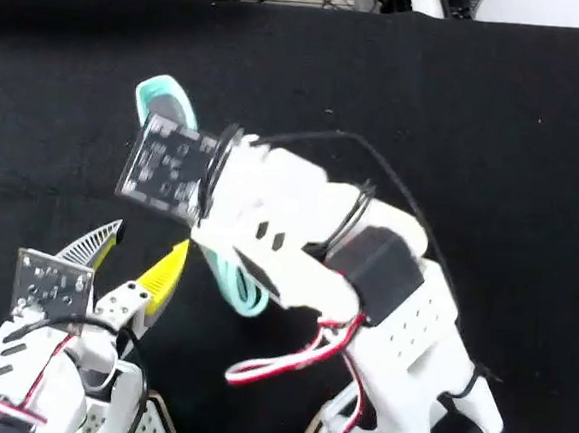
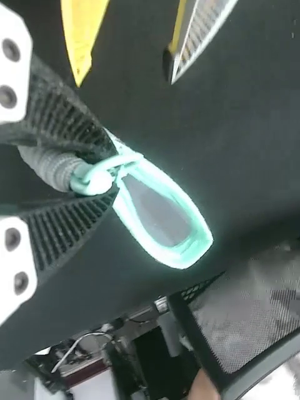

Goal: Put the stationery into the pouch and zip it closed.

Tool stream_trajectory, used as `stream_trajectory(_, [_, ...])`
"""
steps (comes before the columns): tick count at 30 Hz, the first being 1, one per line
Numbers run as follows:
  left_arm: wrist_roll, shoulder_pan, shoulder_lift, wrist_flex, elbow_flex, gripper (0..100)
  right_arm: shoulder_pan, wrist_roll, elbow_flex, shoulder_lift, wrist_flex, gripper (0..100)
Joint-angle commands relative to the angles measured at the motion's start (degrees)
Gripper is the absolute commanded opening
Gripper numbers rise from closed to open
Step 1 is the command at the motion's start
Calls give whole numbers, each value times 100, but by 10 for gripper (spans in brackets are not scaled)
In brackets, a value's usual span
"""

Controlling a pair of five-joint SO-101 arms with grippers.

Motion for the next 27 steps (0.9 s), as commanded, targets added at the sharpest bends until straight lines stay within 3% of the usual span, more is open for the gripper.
stream_trajectory(1, [18, 251, -44, 132, -576, 278, 202, 44, -400, 84, 9, 12])
stream_trajectory(7, [281, 1367, 255, -264, -585, 278, 149, 44, -400, 101, 9, 12])
stream_trajectory(12, [422, 1490, 967, -870, -532, 278, 149, 35, -409, 84, 70, 12])
stream_trajectory(18, [413, 813, 1354, -1468, -180, 278, 149, 35, -708, 84, 686, 12])
stream_trajectory(27, [404, 215, 932, -1495, 418, 278, 149, 44, -1455, 84, 1248, 12])
